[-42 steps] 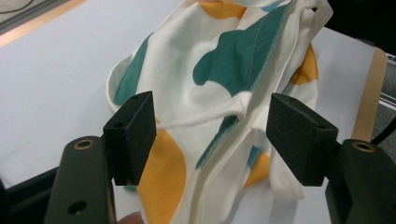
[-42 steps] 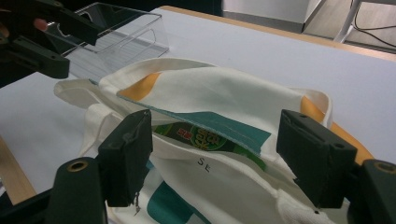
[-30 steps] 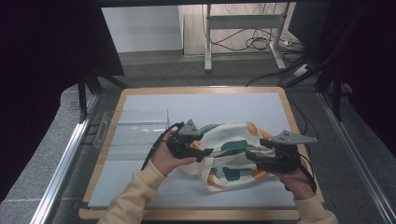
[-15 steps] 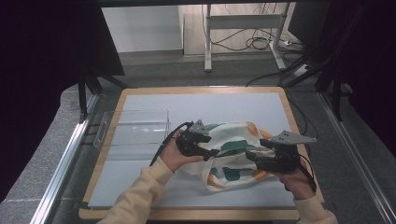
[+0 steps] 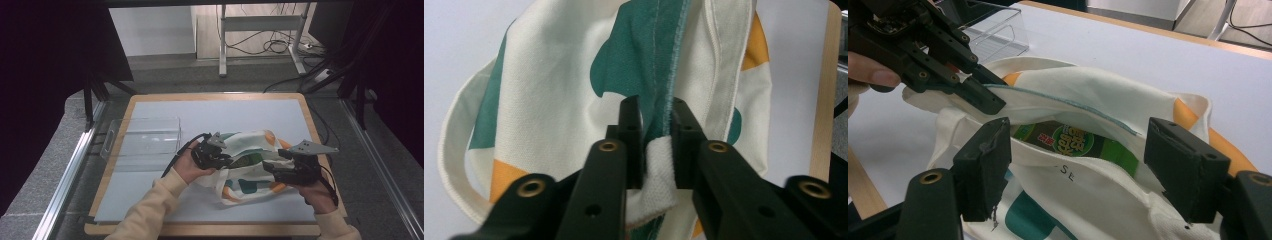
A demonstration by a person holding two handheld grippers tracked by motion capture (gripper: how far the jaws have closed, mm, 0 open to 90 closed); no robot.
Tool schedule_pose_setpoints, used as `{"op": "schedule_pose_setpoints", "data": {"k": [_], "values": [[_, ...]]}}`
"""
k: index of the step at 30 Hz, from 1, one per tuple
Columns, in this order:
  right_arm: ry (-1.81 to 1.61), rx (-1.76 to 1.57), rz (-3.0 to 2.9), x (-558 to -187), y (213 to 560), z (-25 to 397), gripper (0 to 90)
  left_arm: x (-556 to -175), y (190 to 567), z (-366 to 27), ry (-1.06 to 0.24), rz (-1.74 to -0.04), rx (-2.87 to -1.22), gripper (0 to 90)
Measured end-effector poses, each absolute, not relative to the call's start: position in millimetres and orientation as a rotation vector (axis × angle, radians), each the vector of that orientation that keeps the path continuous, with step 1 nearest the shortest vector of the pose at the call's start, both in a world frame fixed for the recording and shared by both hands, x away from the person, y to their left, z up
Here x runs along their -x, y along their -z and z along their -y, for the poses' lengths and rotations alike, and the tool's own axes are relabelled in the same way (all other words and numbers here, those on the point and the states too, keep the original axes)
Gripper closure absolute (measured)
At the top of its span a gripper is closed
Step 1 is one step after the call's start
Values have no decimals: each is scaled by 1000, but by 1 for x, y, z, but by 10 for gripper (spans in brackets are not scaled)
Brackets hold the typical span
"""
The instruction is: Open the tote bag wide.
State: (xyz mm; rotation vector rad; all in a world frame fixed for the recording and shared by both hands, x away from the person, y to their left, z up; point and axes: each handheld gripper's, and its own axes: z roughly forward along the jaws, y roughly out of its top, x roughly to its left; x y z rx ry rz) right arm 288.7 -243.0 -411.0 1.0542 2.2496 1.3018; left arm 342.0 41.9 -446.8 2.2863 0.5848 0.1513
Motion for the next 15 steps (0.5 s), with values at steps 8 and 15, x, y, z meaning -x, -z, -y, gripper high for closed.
{"op": "schedule_pose_setpoints", "data": {"k": [8, 15], "values": [[-1304, -1037, -2263, -288, 411, 241, 282, -343, 447, -42, -142, -593, -2286, 820], [-1300, -996, -2310, -287, 412, 233, 307, -343, 447, -43, -139, -592, -2287, 820]]}}
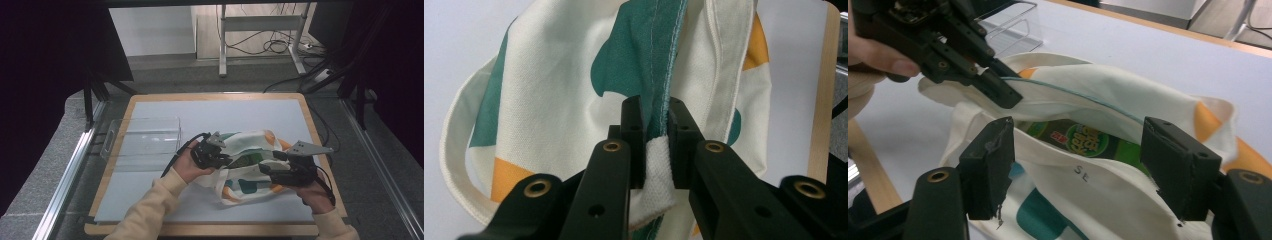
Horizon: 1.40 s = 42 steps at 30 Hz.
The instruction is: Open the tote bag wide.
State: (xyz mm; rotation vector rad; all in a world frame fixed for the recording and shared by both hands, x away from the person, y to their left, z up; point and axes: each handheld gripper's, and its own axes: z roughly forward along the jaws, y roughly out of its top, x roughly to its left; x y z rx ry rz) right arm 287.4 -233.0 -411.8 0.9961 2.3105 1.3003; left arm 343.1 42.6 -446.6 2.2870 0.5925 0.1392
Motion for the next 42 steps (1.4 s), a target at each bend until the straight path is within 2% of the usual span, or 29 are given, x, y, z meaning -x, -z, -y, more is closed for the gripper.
{"op": "schedule_pose_setpoints", "data": {"k": [23, 35, 36, 37, 38, 40, 41, 42], "values": [[-1154, -869, -2532, -304, 438, 179, 343, -343, 447, -42, -139, -597, -2284, 818], [-992, -825, -2571, -305, 454, 175, 480, -344, 447, -42, -141, -609, -2276, 818], [-978, -819, -2568, -306, 455, 176, 530, -345, 447, -43, -146, -603, -2276, 818], [-978, -819, -2568, -306, 455, 176, 530, -345, 447, -43, -146, -603, -2276, 818], [-977, -832, -2570, -306, 455, 177, 599, -346, 447, -43, -147, -617, -2271, 818], [-978, -846, -2579, -307, 456, 178, 677, -346, 447, -44, -150, -617, -2273, 819], [-978, -846, -2579, -307, 456, 178, 677, -346, 447, -44, -151, -618, -2273, 819], [-973, -863, -2598, -308, 456, 179, 738, -347, 447, -44, -158, -617, -2269, 820]]}}
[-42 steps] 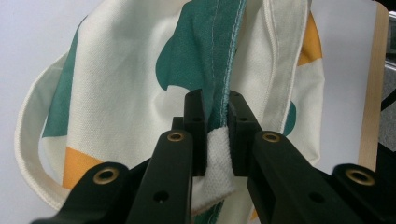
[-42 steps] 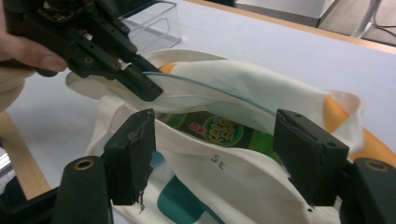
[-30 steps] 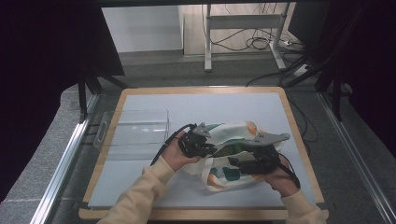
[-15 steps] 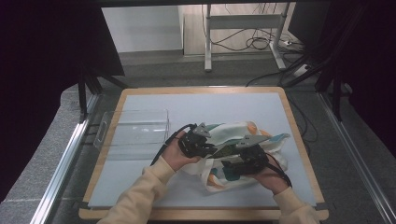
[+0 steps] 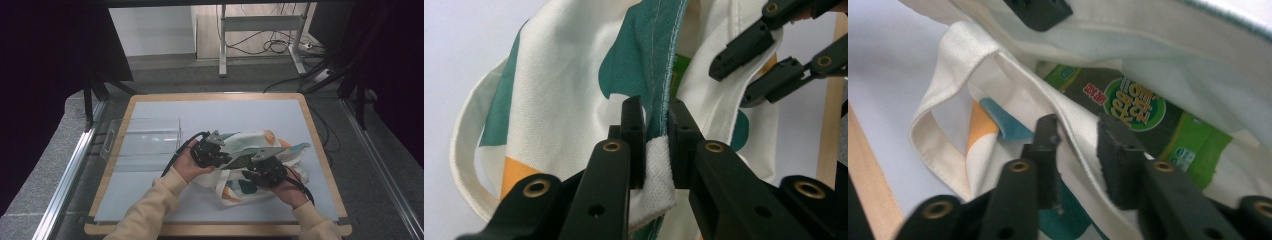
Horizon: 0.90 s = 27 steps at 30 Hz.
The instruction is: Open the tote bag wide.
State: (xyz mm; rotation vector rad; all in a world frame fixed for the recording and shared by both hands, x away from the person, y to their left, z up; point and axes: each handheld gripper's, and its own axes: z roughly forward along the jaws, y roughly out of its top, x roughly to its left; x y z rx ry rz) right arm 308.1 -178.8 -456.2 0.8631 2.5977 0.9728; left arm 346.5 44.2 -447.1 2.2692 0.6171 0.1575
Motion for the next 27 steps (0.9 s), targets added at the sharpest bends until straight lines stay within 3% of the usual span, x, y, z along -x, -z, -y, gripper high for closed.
{"op": "schedule_pose_setpoints", "data": {"k": [10, 27], "values": [[-978, -875, -2638, -308, 457, 182, 844, -353, 445, -47, -194, -655, -2259, 824], [-1039, -847, -2646, -296, 457, 190, 861, -379, 437, -49, -257, -751, -2245, 829]]}}
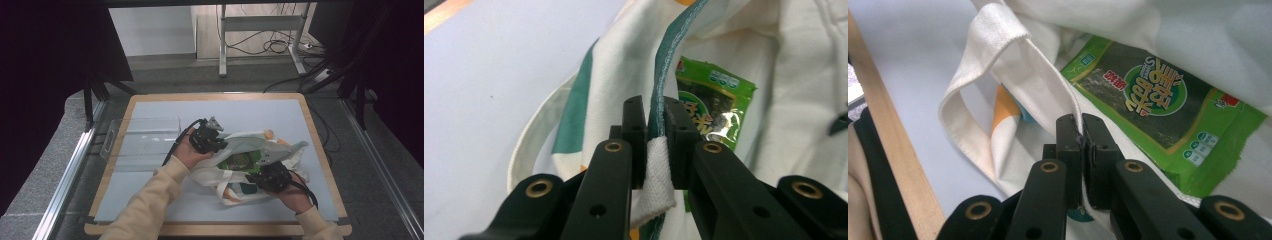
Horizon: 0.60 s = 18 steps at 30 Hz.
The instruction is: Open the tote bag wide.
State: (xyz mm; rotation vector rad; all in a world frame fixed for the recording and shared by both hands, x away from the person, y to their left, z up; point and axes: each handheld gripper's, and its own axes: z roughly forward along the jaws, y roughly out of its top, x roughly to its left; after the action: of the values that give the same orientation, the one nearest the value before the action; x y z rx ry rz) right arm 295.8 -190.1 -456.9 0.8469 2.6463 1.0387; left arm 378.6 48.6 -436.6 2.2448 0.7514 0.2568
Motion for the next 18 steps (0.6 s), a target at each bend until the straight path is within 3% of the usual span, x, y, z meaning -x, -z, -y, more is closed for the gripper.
{"op": "schedule_pose_setpoints", "data": {"k": [18], "values": [[-1040, -786, -2703, -272, 469, 197, 863, -408, 448, -61, -265, -877, -2207, 830]]}}
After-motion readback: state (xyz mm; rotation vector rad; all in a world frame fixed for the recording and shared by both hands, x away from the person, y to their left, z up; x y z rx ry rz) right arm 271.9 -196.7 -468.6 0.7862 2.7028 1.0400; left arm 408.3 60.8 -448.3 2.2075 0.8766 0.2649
